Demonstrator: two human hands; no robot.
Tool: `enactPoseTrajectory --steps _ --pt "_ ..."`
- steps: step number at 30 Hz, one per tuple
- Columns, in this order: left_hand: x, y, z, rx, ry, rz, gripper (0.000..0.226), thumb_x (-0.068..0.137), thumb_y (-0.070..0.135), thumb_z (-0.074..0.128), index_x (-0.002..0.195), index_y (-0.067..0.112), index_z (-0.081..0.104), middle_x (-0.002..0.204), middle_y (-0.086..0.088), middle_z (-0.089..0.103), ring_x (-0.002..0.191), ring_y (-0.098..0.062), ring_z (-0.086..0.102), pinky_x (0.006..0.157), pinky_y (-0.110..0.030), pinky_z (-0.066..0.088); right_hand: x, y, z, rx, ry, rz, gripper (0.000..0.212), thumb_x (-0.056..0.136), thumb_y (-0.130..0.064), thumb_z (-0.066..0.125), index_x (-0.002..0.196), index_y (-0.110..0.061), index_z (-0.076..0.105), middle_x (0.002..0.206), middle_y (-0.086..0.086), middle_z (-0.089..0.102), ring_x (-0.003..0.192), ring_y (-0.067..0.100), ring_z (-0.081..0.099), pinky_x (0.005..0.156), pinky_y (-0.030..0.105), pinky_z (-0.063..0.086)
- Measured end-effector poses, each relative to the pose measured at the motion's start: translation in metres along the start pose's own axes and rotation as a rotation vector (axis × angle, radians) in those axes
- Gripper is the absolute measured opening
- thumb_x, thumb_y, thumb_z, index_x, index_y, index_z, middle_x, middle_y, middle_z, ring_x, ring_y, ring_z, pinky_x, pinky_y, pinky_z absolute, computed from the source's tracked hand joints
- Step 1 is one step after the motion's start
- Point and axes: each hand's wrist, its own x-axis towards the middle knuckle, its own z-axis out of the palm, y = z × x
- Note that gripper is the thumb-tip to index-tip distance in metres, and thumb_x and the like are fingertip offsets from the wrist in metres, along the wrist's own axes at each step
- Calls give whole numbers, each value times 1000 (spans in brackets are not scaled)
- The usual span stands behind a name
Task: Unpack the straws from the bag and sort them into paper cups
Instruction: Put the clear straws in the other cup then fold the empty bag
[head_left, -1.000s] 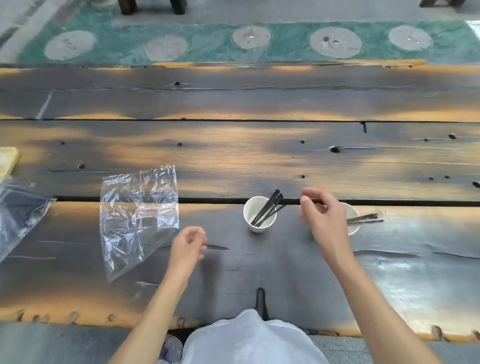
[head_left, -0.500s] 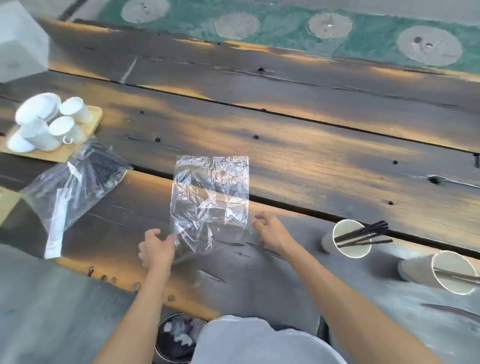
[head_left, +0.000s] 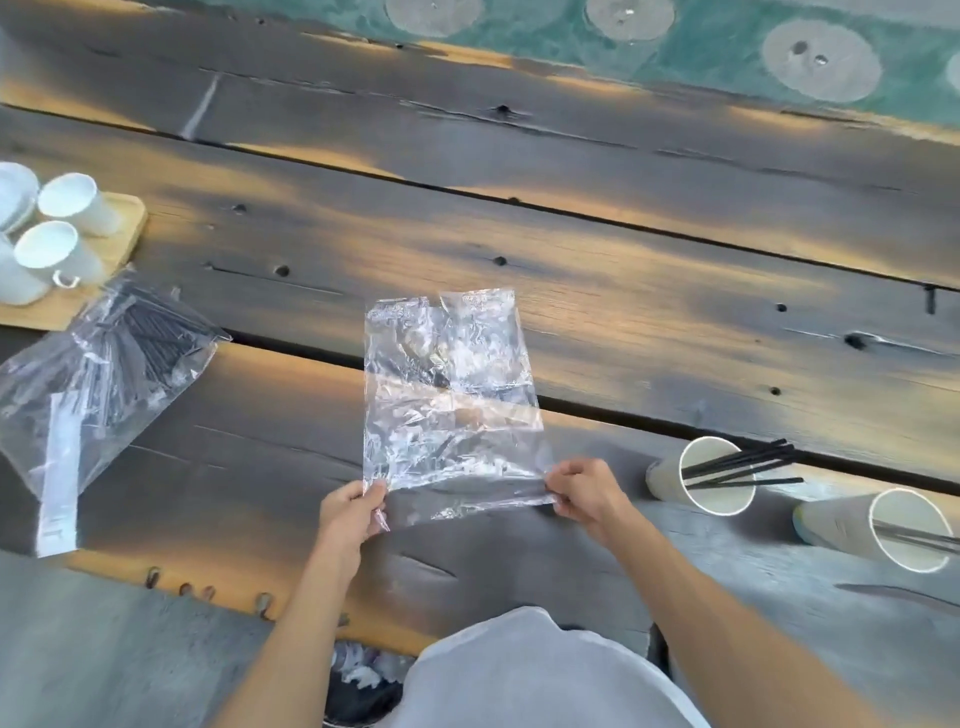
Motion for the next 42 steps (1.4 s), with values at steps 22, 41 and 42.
enactPoseTrajectory --steps 22,41,42 --pt "19 81 53 1283 131 290 27 88 41 69 81 15 69 88 -5 72 85 -28 66 77 -36 51 55 -12 -38 -222 311 -74 27 92 2 47 113 1 62 92 23 68 73 31 64 70 42 57" --pt "68 136 96 194 -190 230 21 89 2 71 108 11 67 104 -11 72 77 -16 77 66 -19 58 65 -78 -51 233 214 -220 13 92 8 57 94 -3 63 73 7 61 54 13 58 51 24 45" --pt "67 135 93 141 -208 242 16 92 11 71 108 11 68 104 -11 73 80 -16 77 68 -20 59 61 -79 -53 246 206 -259 14 90 9 56 91 -3 64 74 8 61 58 14 59 54 24 47"
